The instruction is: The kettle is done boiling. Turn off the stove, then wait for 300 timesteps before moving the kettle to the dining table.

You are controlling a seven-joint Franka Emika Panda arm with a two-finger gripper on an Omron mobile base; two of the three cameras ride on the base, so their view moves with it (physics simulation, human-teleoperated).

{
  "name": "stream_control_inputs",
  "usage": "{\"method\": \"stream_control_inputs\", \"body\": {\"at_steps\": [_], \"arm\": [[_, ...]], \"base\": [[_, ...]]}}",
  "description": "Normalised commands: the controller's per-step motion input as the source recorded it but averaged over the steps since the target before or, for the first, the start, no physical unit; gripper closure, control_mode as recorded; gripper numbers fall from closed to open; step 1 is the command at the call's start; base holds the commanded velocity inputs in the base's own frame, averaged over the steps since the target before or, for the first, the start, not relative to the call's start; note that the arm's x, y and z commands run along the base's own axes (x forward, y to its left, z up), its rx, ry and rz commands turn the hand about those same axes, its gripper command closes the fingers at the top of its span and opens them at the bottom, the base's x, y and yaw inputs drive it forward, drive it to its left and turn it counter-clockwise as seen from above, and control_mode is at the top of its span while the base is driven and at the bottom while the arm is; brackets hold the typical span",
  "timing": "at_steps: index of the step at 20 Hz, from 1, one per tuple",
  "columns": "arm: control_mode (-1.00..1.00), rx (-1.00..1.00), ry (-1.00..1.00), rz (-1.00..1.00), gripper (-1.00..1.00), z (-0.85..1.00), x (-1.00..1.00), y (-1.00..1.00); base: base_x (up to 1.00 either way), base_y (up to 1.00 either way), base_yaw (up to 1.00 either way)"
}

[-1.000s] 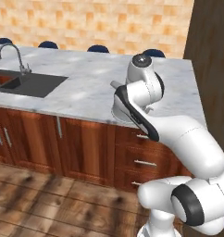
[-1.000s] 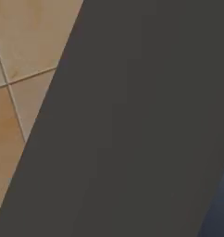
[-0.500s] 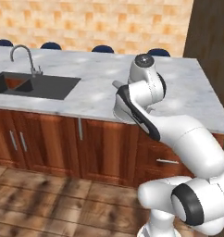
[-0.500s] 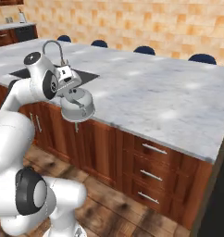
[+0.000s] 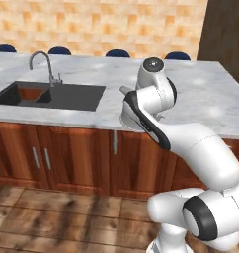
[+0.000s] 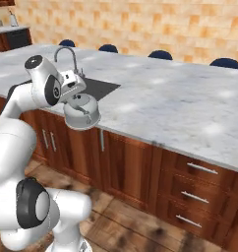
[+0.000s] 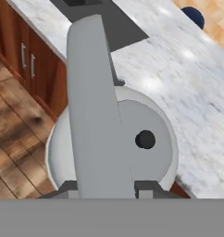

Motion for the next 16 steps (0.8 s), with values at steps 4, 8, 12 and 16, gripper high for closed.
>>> {"method": "stream_control_inputs", "body": {"at_steps": [4,8,12,16], "arm": [[1.00,0.00,0.00,0.00,1.00,0.00,0.00,0.00],[1.00,0.00,0.00,0.00,1.00,0.00,0.00,0.00],[1.00,0.00,0.00,0.00,1.00,0.00,0.00,0.00],[1.00,0.00,0.00,0.00,1.00,0.00,0.00,0.00]], "base": [[0.10,0.92,-0.22],[0.11,0.97,-0.23],[0.08,0.99,-0.24],[0.06,0.98,-0.24]]}}
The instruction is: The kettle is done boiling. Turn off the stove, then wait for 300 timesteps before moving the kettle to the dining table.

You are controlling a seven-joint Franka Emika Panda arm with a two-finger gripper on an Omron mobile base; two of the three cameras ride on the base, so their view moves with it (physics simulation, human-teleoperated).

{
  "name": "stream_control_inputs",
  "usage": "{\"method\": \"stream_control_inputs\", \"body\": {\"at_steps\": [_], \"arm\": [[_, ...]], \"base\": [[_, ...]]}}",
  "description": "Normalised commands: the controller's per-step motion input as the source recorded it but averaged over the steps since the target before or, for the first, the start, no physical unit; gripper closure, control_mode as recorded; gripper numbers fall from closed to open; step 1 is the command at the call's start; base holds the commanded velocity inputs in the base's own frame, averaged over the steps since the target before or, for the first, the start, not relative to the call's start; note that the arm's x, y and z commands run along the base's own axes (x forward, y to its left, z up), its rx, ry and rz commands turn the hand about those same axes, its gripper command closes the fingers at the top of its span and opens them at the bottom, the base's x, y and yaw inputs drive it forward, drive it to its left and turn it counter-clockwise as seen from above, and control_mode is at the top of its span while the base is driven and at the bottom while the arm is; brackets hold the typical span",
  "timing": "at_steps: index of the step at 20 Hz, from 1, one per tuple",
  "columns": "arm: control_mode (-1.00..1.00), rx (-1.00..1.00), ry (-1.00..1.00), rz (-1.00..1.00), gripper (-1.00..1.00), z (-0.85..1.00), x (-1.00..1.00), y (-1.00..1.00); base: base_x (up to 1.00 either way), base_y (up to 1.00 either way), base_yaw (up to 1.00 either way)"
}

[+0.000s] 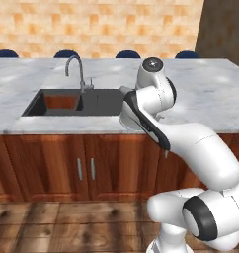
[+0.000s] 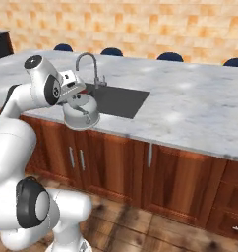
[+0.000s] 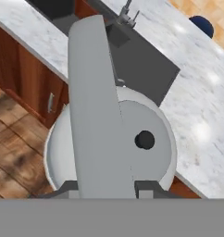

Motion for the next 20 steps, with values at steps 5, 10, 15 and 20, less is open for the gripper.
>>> {"method": "stream_control_inputs", "body": {"at_steps": [5,10,15,20], "arm": [[1.00,0.00,0.00,0.00,1.00,0.00,0.00,0.00],[1.00,0.00,0.00,0.00,1.00,0.00,0.00,0.00],[1.00,0.00,0.00,0.00,1.00,0.00,0.00,0.00],[1.00,0.00,0.00,0.00,1.00,0.00,0.00,0.00]], "base": [[0.06,1.00,-0.24],[0.04,0.99,-0.23],[0.04,1.00,-0.23],[0.02,1.00,-0.23]]}}
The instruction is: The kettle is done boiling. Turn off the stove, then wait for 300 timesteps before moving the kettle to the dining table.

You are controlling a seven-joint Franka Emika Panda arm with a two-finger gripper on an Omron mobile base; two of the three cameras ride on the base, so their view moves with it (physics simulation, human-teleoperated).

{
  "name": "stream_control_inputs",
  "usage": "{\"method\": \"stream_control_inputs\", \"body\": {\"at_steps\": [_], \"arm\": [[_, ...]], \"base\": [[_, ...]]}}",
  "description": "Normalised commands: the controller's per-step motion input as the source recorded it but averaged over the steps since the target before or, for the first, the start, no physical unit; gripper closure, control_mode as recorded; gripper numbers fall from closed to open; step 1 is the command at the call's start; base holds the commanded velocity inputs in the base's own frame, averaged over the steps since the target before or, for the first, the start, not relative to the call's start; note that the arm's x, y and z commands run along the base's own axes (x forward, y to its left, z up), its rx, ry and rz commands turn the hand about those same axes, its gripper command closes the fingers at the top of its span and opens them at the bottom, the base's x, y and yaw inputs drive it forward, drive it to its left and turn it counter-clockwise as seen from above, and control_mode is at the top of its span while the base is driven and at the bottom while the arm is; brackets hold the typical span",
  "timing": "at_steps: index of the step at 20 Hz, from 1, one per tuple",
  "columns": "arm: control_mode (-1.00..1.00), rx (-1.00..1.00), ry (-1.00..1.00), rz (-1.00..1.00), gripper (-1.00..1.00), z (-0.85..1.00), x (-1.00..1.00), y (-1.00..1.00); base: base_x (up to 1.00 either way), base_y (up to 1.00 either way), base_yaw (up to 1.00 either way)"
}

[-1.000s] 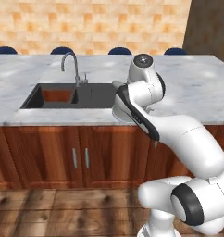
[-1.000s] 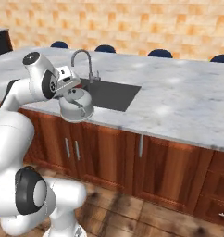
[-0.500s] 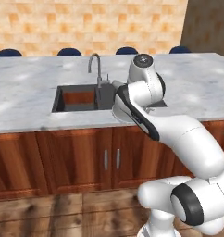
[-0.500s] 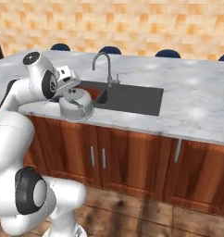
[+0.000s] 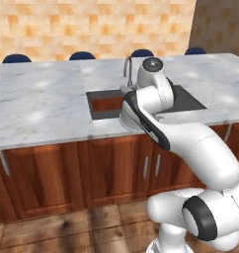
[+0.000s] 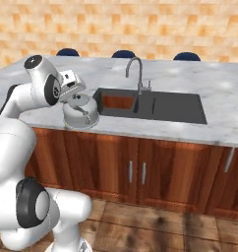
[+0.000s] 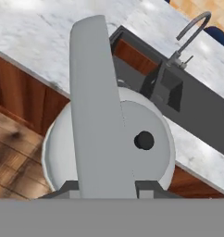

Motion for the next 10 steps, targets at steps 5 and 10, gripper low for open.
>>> {"method": "stream_control_inputs", "body": {"at_steps": [5,10], "arm": [[1.00,0.00,0.00,0.00,1.00,0.00,0.00,0.00],[1.00,0.00,0.00,0.00,1.00,0.00,0.00,0.00]], "base": [[0.04,0.99,-0.24],[0.06,1.00,-0.24]]}}
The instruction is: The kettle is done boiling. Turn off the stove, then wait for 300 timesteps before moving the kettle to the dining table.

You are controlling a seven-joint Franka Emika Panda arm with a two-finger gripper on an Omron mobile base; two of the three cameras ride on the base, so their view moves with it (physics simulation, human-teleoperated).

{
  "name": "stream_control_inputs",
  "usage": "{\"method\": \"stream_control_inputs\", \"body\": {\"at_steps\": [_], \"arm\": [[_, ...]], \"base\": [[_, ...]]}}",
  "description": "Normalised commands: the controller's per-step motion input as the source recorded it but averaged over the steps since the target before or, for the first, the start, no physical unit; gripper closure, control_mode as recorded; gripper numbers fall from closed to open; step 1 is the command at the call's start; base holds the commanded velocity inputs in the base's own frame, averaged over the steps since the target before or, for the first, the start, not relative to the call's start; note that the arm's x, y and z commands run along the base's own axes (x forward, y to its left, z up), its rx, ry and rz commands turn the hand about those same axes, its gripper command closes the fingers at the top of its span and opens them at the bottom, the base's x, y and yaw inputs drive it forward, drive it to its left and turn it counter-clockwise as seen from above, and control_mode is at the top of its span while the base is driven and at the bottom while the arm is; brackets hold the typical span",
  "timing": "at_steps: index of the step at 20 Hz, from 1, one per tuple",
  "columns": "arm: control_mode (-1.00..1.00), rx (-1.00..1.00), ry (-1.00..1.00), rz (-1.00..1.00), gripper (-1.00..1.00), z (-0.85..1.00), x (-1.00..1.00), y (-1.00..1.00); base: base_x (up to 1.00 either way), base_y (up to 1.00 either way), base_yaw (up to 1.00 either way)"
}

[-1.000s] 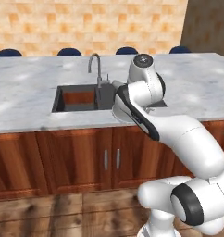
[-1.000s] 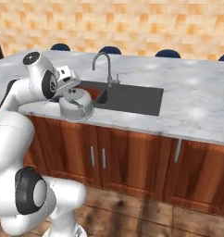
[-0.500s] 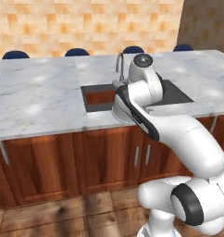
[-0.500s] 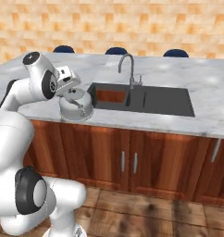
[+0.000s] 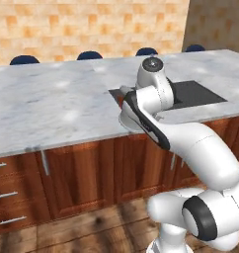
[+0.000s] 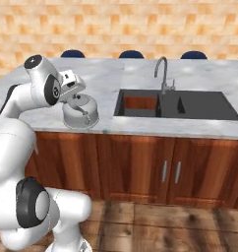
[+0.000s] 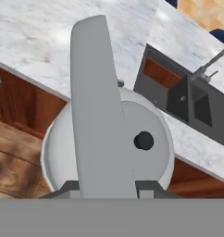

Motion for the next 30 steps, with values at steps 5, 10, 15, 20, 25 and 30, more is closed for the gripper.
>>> {"method": "stream_control_inputs", "body": {"at_steps": [5,10,15,20,25,30], "arm": [[1.00,0.00,0.00,0.00,1.00,0.00,0.00,0.00],[1.00,0.00,0.00,0.00,1.00,0.00,0.00,0.00],[1.00,0.00,0.00,0.00,1.00,0.00,0.00,0.00],[1.00,0.00,0.00,0.00,1.00,0.00,0.00,0.00],[1.00,0.00,0.00,0.00,1.00,0.00,0.00,0.00],[1.00,0.00,0.00,0.00,1.00,0.00,0.00,0.00]], "base": [[0.08,0.99,-0.25],[0.09,1.00,-0.25],[0.10,0.99,-0.27],[0.14,0.98,-0.28],[0.14,0.97,-0.29],[0.18,0.99,-0.30]]}}
